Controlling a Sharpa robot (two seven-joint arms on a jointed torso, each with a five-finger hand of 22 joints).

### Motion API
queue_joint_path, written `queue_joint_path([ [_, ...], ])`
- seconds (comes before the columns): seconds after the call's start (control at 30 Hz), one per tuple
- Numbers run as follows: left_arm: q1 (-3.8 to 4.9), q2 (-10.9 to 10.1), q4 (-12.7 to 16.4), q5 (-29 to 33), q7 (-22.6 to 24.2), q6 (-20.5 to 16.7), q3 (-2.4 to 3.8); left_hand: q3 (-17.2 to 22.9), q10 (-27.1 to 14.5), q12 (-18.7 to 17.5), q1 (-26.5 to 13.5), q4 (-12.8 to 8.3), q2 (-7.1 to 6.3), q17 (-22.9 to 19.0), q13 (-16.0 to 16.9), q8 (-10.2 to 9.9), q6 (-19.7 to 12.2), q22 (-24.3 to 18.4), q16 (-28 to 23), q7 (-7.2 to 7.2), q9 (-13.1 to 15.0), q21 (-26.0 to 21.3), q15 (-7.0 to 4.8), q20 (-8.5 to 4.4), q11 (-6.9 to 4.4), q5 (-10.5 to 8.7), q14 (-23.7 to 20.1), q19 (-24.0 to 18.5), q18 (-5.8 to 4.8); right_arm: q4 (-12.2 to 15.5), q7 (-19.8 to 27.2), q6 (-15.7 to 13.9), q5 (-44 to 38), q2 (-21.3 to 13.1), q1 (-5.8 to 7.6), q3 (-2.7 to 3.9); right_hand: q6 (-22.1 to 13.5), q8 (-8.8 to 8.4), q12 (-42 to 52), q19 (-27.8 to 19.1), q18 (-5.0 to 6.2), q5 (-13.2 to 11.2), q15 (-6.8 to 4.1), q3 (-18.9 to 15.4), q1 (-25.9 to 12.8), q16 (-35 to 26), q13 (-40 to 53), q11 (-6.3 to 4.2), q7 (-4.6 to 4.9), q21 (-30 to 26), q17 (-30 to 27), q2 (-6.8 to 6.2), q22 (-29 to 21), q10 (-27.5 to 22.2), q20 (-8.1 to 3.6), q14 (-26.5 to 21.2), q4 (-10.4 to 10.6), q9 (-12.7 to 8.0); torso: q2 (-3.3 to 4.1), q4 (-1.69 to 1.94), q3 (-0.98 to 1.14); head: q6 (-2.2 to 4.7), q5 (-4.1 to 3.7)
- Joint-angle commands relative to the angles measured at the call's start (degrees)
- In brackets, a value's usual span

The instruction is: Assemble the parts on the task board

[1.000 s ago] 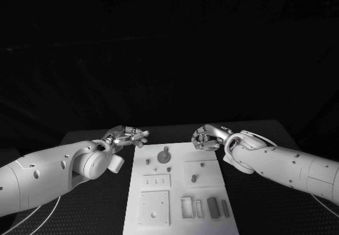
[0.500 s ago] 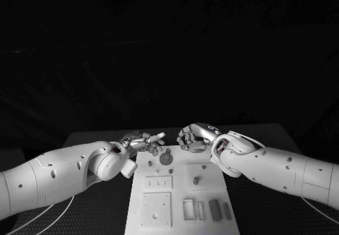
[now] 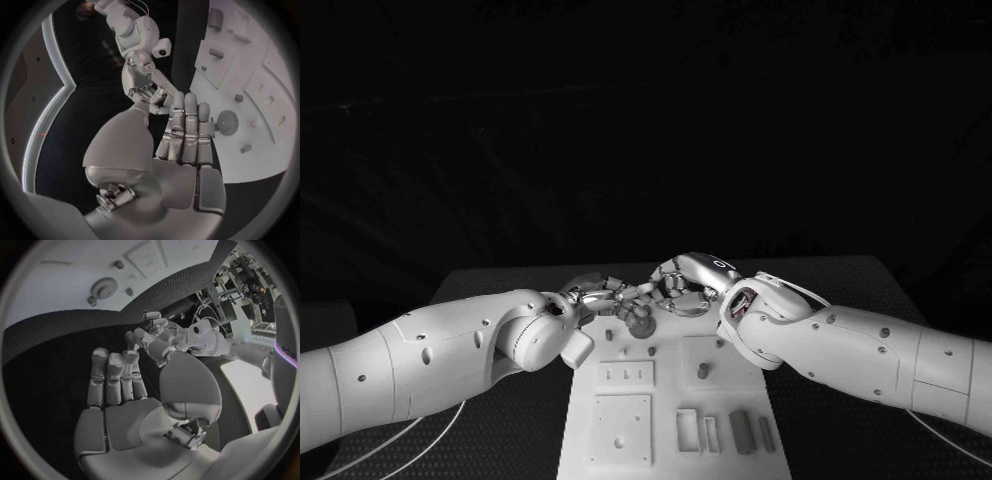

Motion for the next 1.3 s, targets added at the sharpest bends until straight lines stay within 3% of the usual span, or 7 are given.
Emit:
queue_joint_path([
  [0.03,0.07,0.19,0.27,-0.44,-0.39,-0.09,0.03,-0.04,-0.09,-0.33,0.67,-0.01,0.07,0.08,0.12,0.00,0.18,0.00,0.25,0.02,-0.08,0.20,0.00,-0.82,0.28,-0.15,-0.22,-0.60,1.00,0.24,-0.21,-0.67,0.21,0.21,-0.01,0.05,4.71,1.33,0.44,0.01,0.36,-0.21,-0.03,0.39,-0.14,0.28,0.10,-0.04,2.64,0.31,-0.09,-0.52,0.75,-0.48,-0.17,-0.05,0.06,2.57,0.05,0.03,0.04,-0.17,-0.04],
  [0.27,0.07,0.15,0.19,-0.69,-0.39,-0.58,0.03,-0.33,-0.08,-0.34,1.10,0.01,0.14,0.12,0.21,-0.09,0.15,-0.03,0.28,0.02,-0.20,0.33,0.01,-0.80,0.27,-0.15,-0.23,-0.68,0.99,0.55,-0.06,-0.39,0.44,0.21,-0.01,0.05,4.76,1.33,0.64,0.10,0.36,-0.21,-0.05,0.46,-0.14,0.35,0.11,-0.06,2.63,0.40,-0.12,-0.49,0.74,-0.50,-0.21,0.02,0.07,2.60,0.05,-0.01,-0.05,-0.32,-0.13],
  [1.3,0.07,0.18,-0.05,-0.75,-0.60,-0.83,0.03,-1.00,-0.28,-0.53,2.70,0.00,1.44,0.18,0.43,-0.31,0.11,-0.26,0.35,0.08,-0.59,0.69,0.00,-0.80,0.35,-0.11,-0.24,-0.88,0.97,1.31,-0.06,1.27,0.79,1.42,-0.02,0.04,4.73,1.26,0.88,0.20,0.36,-0.24,-0.07,0.51,-0.17,0.41,0.08,-0.07,2.63,0.49,-0.18,-0.43,0.70,-0.54,-0.26,0.06,0.06,2.63,0.07,-0.04,-0.01,-0.93,-0.19],
])
